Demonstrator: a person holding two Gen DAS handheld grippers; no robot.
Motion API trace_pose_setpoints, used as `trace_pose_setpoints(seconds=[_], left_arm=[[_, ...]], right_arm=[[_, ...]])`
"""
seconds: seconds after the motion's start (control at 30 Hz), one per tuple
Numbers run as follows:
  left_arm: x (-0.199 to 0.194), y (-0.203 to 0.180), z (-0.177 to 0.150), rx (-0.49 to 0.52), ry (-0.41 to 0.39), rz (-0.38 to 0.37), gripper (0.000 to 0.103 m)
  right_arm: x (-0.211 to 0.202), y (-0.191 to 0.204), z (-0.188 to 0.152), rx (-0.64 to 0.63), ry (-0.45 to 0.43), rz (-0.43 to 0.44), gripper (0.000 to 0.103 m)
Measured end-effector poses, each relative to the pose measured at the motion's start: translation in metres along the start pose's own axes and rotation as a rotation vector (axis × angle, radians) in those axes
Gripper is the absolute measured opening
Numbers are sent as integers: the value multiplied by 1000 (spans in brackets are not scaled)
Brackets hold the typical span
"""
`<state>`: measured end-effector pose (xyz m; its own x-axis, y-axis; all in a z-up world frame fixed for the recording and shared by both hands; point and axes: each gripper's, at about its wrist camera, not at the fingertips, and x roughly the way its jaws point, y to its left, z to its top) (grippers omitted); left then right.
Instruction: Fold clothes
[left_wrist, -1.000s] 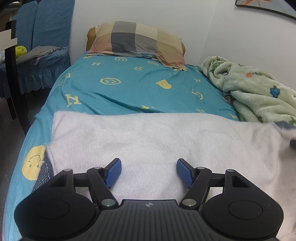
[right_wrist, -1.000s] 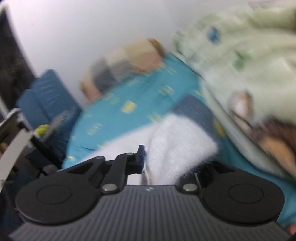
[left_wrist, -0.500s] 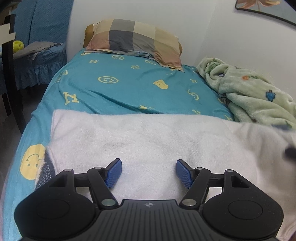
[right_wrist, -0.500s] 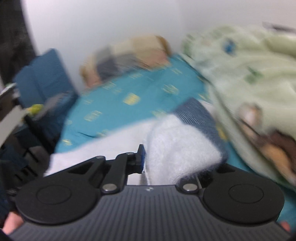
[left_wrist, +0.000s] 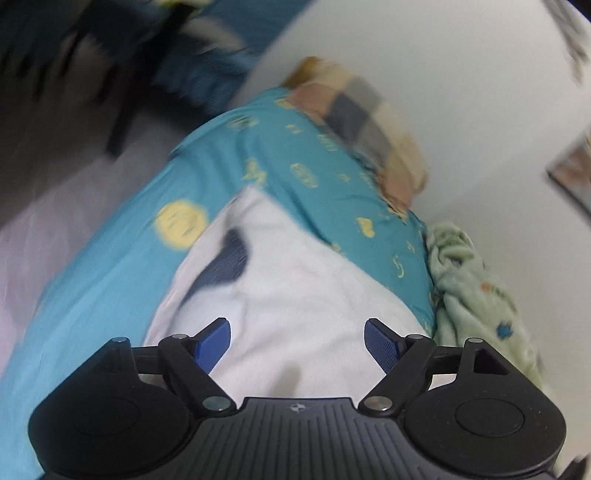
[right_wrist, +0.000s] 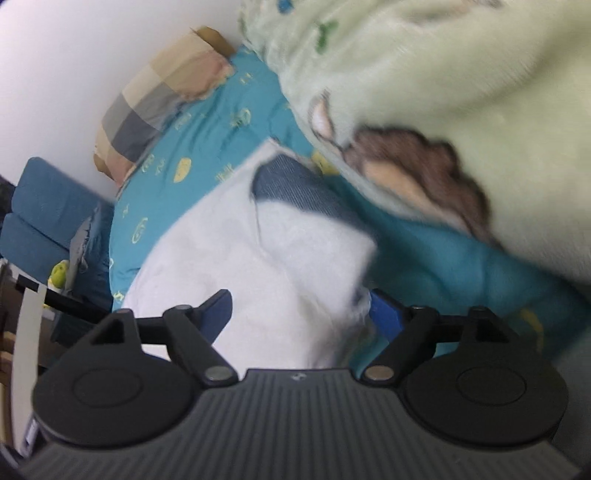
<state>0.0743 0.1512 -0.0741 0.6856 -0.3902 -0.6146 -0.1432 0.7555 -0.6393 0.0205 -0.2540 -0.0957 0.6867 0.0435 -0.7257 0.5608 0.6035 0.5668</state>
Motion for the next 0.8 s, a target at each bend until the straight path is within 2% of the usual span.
trace_pose_setpoints(seconds=[0.13, 0.2, 0.3, 0.4, 0.43, 0.53, 0.57, 0.6, 0.67, 0.8], left_arm=[[-23, 20, -19, -159, 80, 61, 86], [-23, 32, -27, -258, 117, 63, 91], [-14, 43, -31, -321, 164, 60, 93], [9, 55, -33, -389, 216, 32, 93], [15, 61, -35, -408, 220, 28, 93], [24, 79, -38, -489, 204, -13, 91], [26, 85, -39, -524, 200, -28, 91], [27, 90, -40, -553, 196, -46, 91], [28, 98, -42, -604, 189, -80, 91], [21, 95, -42, -576, 174, -99, 88]], right_arm=[[5, 2, -8, 44, 99, 28, 82], [15, 3, -12, 68, 157, 38, 82], [42, -6, -17, 133, 244, 39, 83], [64, -11, -19, 134, 233, 48, 84], [66, -14, -18, 145, 201, 62, 82], [63, -9, -14, 93, 81, 62, 50], [60, -6, -14, 71, 59, 66, 30], [57, -5, -13, 54, 41, 80, 21], [49, 0, -14, 15, -5, 119, 17], [25, 16, -16, -100, -146, 176, 15]])
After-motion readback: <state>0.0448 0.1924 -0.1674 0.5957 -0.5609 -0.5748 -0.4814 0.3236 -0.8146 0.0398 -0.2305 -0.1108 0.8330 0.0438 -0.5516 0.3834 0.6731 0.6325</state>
